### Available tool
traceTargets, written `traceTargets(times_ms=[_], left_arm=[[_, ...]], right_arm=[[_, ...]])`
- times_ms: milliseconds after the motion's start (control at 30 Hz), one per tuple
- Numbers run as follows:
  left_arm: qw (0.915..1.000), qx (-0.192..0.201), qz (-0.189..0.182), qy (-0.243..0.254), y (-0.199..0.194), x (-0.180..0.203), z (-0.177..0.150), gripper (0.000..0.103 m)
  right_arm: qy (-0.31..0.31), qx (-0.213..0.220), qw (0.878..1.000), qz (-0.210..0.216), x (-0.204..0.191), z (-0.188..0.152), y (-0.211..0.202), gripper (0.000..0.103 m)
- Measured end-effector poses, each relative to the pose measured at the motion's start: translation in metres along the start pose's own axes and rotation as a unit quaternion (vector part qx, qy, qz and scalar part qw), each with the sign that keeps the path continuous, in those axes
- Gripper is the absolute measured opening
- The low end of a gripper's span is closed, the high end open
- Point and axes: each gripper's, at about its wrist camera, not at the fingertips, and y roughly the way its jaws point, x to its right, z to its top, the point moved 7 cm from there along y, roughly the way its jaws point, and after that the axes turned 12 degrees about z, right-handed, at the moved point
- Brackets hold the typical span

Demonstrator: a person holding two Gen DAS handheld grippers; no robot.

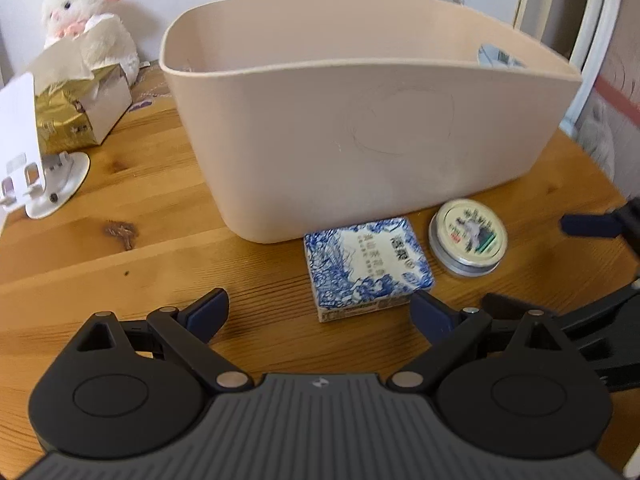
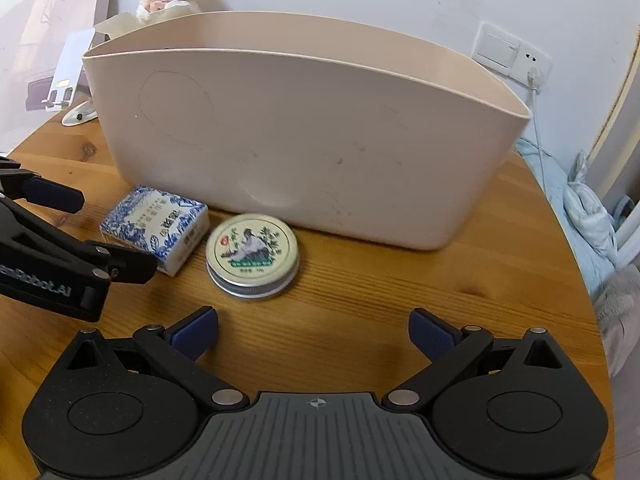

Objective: Organize objects
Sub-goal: 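Grasp the blue-white tea box with the left tool while the right tool grasps the round tin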

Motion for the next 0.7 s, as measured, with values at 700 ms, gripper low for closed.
traceTargets(times_ms=[700], left_arm=[[0.9993,-0.013,-0.003,-0.035,0.016,0.011,0.022,0.1]], right_arm=[[0.032,0.017,0.999,0.026,0.003,0.004,0.011,0.103]])
